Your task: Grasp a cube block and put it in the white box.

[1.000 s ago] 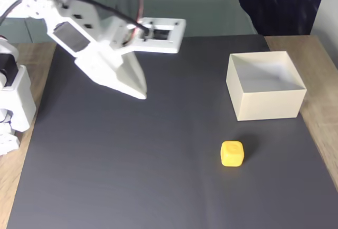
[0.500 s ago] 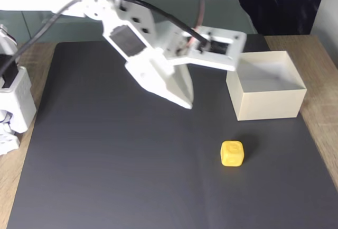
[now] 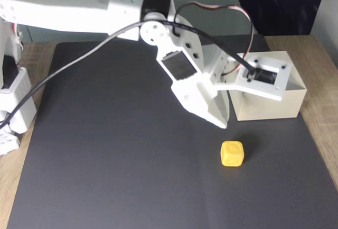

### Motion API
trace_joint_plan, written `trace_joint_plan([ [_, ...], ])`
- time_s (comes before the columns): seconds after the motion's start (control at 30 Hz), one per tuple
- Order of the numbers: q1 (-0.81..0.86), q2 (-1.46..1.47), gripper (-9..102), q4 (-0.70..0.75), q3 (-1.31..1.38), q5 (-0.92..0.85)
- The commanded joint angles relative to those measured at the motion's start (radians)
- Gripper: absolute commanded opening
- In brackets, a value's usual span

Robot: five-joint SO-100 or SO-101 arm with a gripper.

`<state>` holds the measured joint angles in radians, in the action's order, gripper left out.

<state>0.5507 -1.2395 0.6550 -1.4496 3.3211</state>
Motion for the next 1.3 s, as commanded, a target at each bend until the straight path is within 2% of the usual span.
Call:
trace_joint_plan([
  [0.0,-0.009,0.014,2,-0.018,0.057,0.009],
  [0.1,-0.012,0.044,2,-0.038,0.061,0.009],
  [0.4,0.023,0.077,20,-0.075,0.064,-0.032],
  [1.03,0.112,0.097,25,-0.034,0.075,-0.014],
  [1.27,0.132,0.193,26,0.006,0.198,-0.003],
])
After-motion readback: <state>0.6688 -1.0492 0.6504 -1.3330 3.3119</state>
